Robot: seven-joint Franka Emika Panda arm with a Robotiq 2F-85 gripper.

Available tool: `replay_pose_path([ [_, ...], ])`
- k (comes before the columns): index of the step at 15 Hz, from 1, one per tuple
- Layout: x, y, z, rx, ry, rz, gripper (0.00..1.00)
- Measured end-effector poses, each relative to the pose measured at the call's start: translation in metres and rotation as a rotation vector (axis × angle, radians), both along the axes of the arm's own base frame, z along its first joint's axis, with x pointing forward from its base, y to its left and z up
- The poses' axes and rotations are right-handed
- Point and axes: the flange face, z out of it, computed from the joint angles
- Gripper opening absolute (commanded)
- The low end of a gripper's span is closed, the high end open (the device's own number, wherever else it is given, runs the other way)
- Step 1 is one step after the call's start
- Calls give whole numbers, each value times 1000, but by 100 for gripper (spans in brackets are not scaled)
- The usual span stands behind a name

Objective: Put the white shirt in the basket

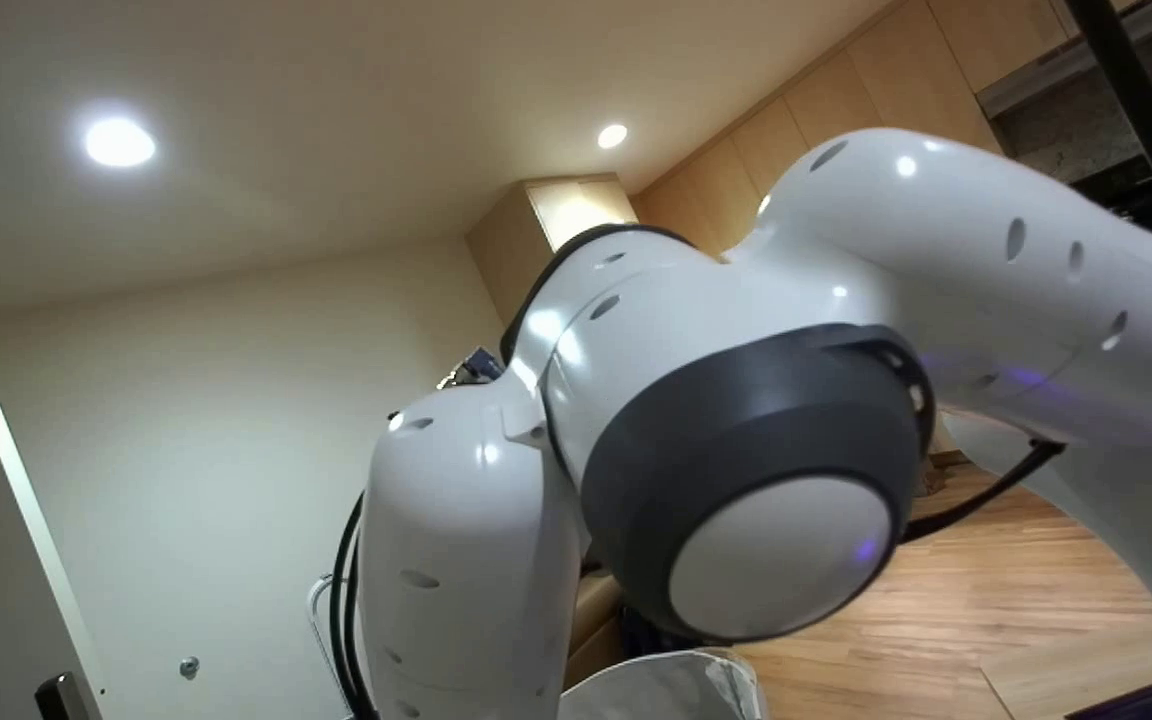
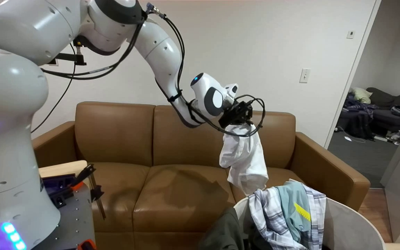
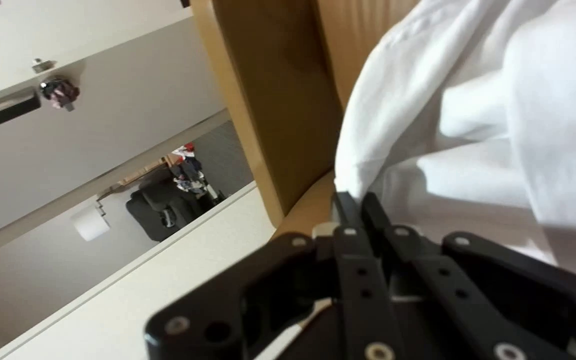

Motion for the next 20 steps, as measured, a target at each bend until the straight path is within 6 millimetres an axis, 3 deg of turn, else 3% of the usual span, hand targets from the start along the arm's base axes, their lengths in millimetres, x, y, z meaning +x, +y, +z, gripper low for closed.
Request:
replay_pose_path([
  [3, 2, 17, 17, -13, -33, 17, 2],
  [8, -6, 6, -2, -39, 115, -54, 2],
  [12, -44, -23, -7, 26, 281, -105, 2],
  [15, -79, -57, -6, 118, 378, -168, 6],
  [17, -101, -79, 2, 174, 407, -195, 3],
  [20, -112, -85, 9, 193, 419, -201, 3],
])
